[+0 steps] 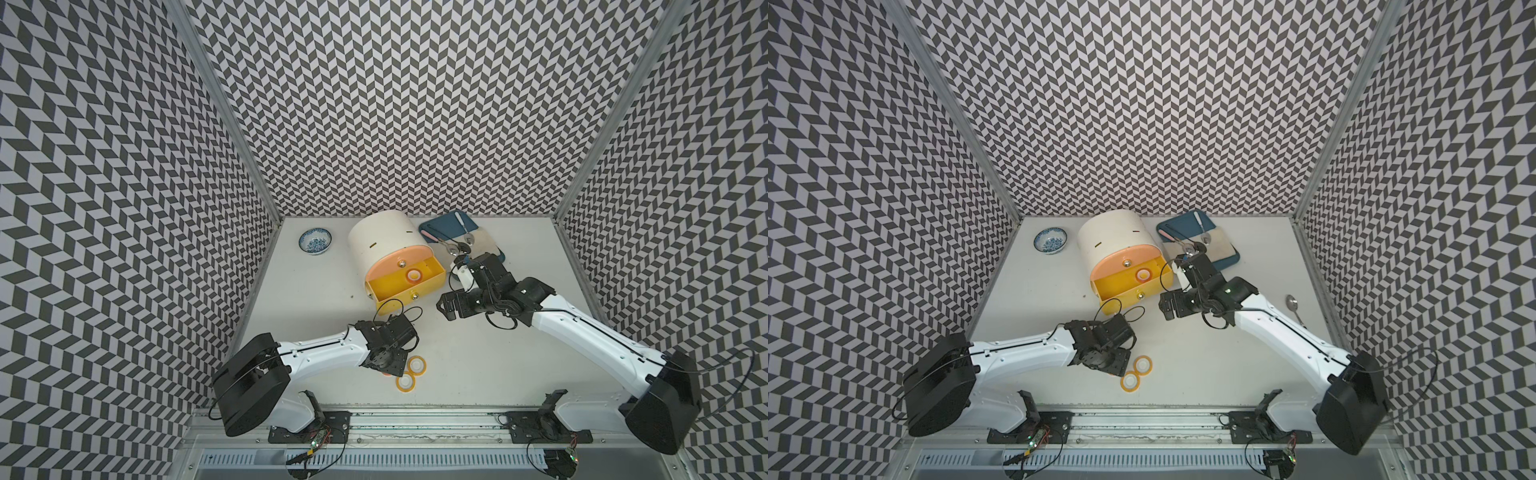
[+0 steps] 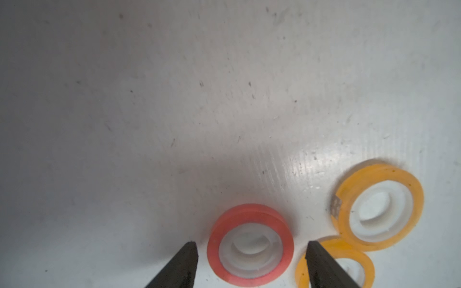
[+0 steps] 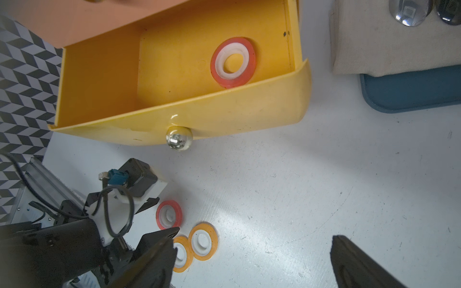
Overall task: Place the transparent tape into the drawer according to color
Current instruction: Pick up the tape at the center of the board.
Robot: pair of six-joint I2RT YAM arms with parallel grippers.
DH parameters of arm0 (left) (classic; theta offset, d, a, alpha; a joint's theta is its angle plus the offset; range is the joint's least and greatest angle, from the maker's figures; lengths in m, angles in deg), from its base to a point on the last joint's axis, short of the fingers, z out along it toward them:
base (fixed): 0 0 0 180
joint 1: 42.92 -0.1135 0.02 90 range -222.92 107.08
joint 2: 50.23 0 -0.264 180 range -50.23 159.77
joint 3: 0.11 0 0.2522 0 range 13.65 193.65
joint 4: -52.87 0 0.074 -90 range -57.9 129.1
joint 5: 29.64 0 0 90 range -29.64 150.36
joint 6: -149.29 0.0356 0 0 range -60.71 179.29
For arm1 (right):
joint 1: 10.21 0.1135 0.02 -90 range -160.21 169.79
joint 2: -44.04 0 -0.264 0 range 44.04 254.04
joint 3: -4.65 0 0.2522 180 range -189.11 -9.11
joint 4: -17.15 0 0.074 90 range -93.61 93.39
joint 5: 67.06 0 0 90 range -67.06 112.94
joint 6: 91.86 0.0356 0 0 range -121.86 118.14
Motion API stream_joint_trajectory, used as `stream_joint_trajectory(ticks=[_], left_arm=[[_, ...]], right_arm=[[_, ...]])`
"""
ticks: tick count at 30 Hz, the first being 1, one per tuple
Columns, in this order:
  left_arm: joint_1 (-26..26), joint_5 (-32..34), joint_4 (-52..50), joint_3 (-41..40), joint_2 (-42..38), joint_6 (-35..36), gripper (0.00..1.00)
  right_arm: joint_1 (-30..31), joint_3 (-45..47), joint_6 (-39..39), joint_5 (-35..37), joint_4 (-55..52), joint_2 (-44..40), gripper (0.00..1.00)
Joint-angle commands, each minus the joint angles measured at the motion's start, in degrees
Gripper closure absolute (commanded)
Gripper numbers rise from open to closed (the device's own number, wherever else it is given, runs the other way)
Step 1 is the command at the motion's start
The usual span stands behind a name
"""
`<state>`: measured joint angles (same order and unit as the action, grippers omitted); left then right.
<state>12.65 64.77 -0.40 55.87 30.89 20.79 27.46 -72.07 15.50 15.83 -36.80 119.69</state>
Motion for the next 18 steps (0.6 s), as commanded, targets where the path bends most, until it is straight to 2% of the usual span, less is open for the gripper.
stream_joint_trajectory(ticks=[1, 12, 18], left_arm=[[-0.29, -0.63, 0.75, -0.82, 0.27, 0.62, 0.27], [-0.20, -1.39, 1.73, -0.89, 2.64, 1.31, 0.29], [-0.20, -1.79, 1.69, -0.81, 3.24, 1.73, 0.35]], right_arm=[[-0.40, 0.56, -0.12, -0.25, 2.65, -1.39, 0.00], [-0.48, 0.90, 0.03, -0.27, 2.64, -1.66, 0.00], [-0.58, 1.14, 0.06, -0.25, 2.65, -1.74, 0.00]])
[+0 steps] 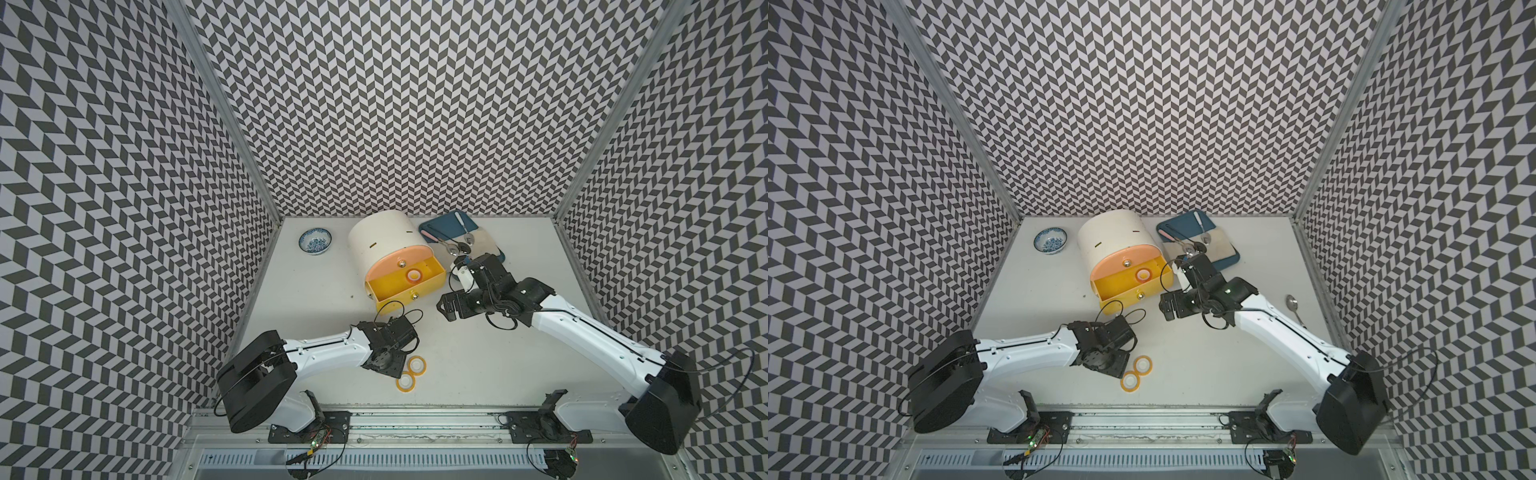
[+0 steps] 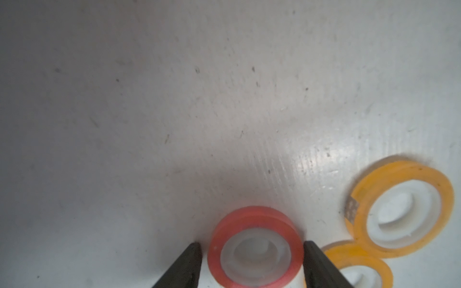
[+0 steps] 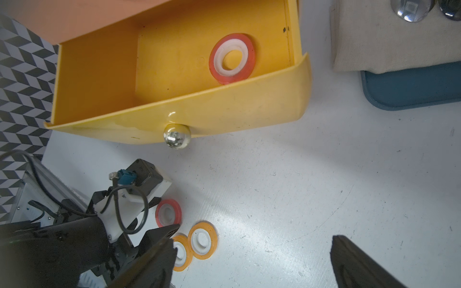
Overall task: Place the transparent tape into the drawer according to color
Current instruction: Pick up the tape at the center of the board.
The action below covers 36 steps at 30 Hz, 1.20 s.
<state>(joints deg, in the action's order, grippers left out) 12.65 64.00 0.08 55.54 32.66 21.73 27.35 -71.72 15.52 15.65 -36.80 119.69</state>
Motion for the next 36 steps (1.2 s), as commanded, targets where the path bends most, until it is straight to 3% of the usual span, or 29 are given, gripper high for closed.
stream_joint_trajectory(ticks=[1, 13, 36], left_arm=[[-0.20, -1.17, 1.15, -0.58, 1.64, 0.82, 0.36], [-0.09, -1.61, 0.66, -0.40, 2.19, 0.91, 0.50], [-0.29, 2.68, -5.78, 4.78, -3.29, 0.38, 0.66]], right_arm=[[-0.47, 0.82, 0.02, -0.22, 2.65, -1.74, 0.00], [-0.63, 1.26, 0.07, -0.24, 2.65, -2.18, 0.00], [-1.10, 1.61, 0.19, -0.58, 2.83, -2.95, 0.00]])
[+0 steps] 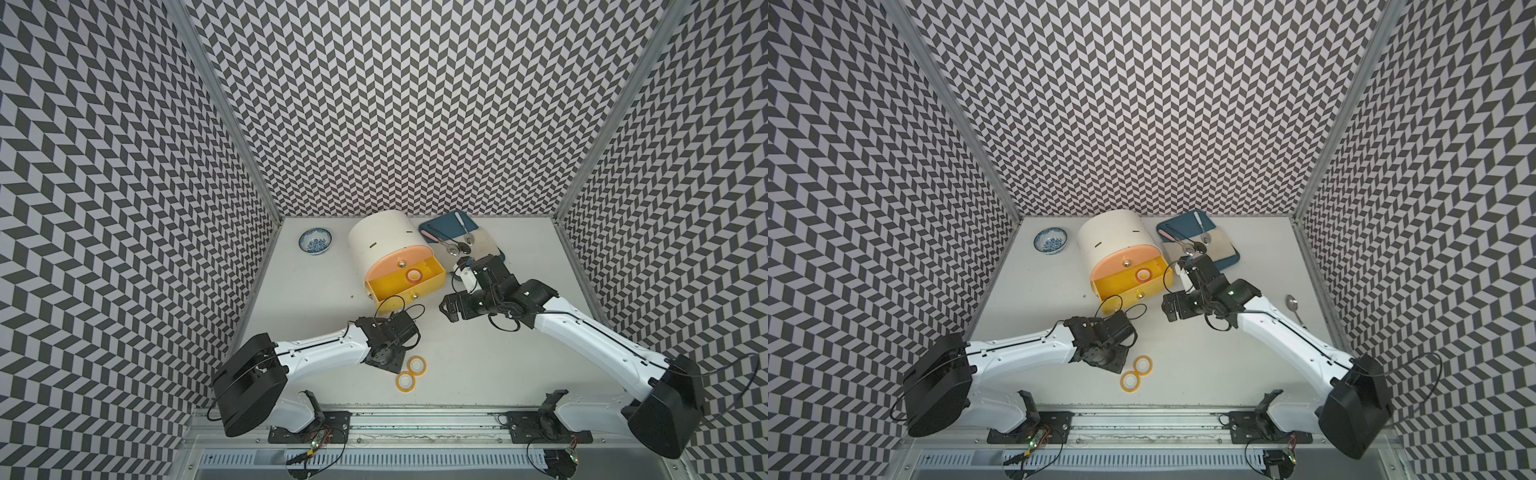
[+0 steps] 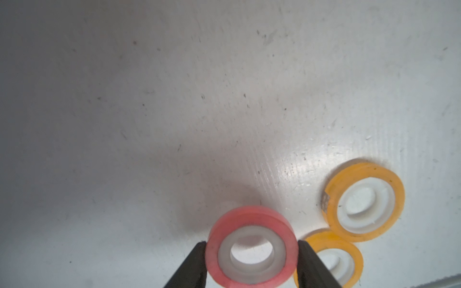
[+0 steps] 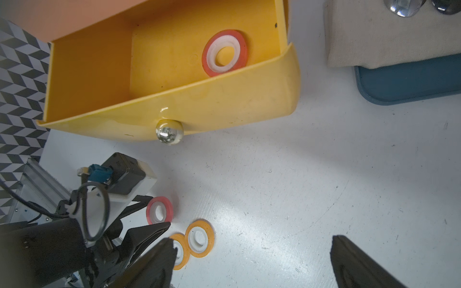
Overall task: Place the transparent tape into the drawer according to color
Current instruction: Pick up the tape at the center of the board.
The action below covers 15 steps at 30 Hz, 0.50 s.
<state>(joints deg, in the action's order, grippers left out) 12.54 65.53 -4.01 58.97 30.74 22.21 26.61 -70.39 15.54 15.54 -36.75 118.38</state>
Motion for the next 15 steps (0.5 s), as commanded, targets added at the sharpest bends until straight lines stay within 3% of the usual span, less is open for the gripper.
stream_joint_trajectory(ticks=[1, 15], left_arm=[[-0.23, 1.20, -1.85, 1.48, -1.55, -0.10, 0.67], [-0.27, 2.14, -6.47, 4.90, -6.32, -0.88, 0.69]], right_arm=[[-0.34, 0.19, 0.25, -0.44, 2.79, -1.66, 0.00], [-0.43, 0.01, 0.34, -0.60, 2.70, -1.92, 0.00]])
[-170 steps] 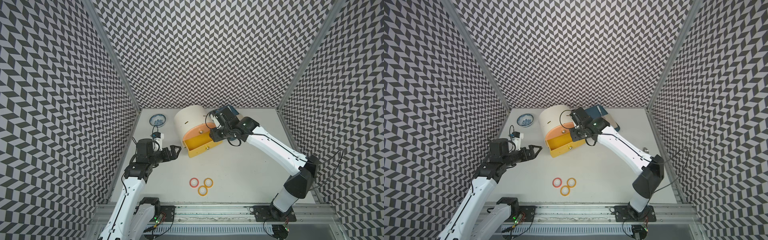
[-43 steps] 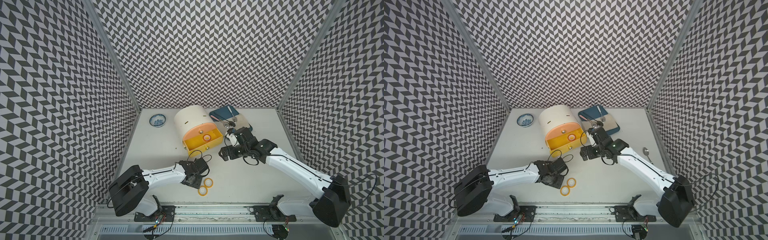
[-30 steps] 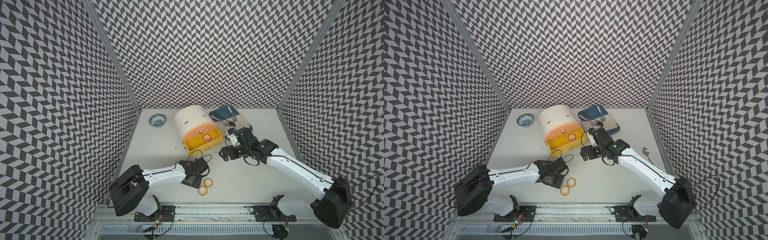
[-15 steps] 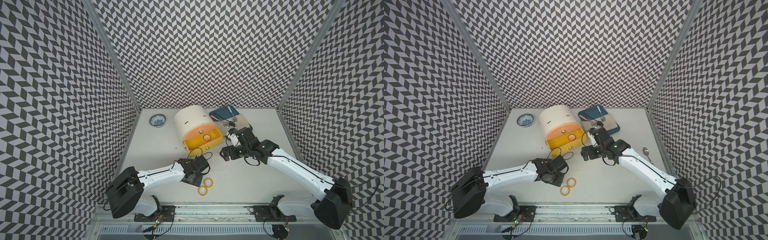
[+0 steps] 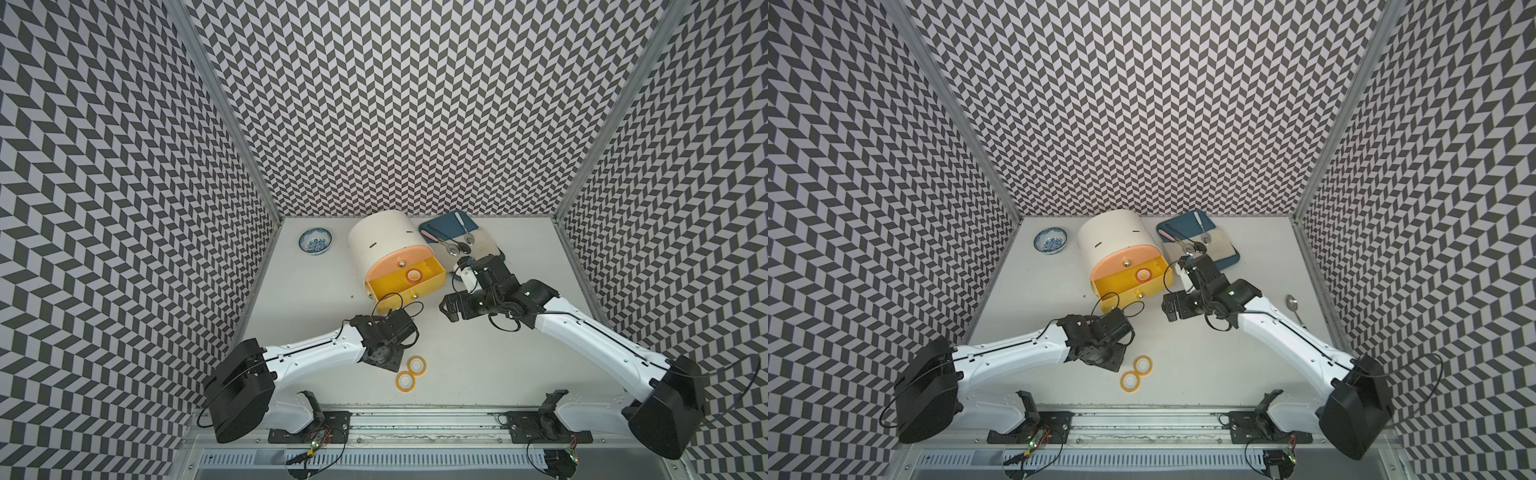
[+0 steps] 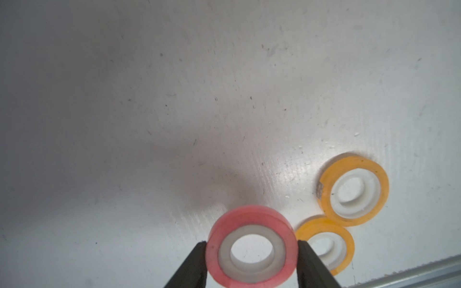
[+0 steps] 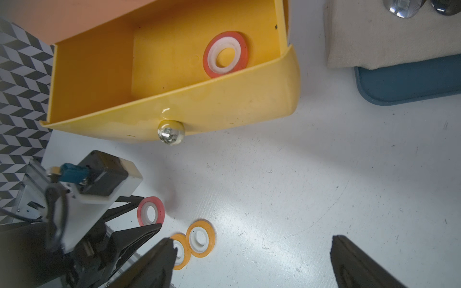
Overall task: Place the transparent tape into the drawer according to color
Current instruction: Pick up the tape at the center of the board, then place the tape in the drawer.
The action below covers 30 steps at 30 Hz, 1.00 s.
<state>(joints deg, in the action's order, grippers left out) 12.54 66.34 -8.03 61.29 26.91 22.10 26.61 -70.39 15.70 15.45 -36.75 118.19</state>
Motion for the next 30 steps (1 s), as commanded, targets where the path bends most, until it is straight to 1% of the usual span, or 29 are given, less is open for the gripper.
stream_joint_trajectory(ticks=[1, 8, 16, 20, 24, 27, 30], left_arm=[[-0.27, 1.48, -3.00, 3.10, -3.13, -0.93, 0.69], [-0.27, 2.77, -7.14, 7.86, -7.49, -1.92, 0.70], [-0.27, 4.68, -11.42, 16.48, -9.91, -1.71, 0.70], [-0.66, 6.99, -12.45, 21.95, -9.09, -0.26, 0.70], [-2.38, 8.69, -11.75, 27.34, -6.85, 2.37, 0.70], [-4.93, 10.85, -10.16, 30.78, -4.62, 4.96, 0.70], [-7.47, 11.47, -6.87, 32.81, -2.81, 7.44, 0.70]], right_arm=[[-0.43, 0.06, 0.19, -0.58, 2.70, -1.72, 0.00], [-0.43, -0.15, 0.37, -0.78, 2.70, -2.12, 0.00], [-0.50, -0.29, 0.68, -0.74, 2.53, -2.59, 0.00], [-0.43, -0.34, 0.89, -0.70, 2.52, -2.70, 0.00], [-0.43, -0.51, 0.98, -0.65, 2.52, -2.78, 0.00], [-0.43, -0.42, 1.13, -0.38, 2.52, -2.99, 0.00], [-0.48, -0.16, 1.26, -0.25, 2.61, -3.12, 0.00]])
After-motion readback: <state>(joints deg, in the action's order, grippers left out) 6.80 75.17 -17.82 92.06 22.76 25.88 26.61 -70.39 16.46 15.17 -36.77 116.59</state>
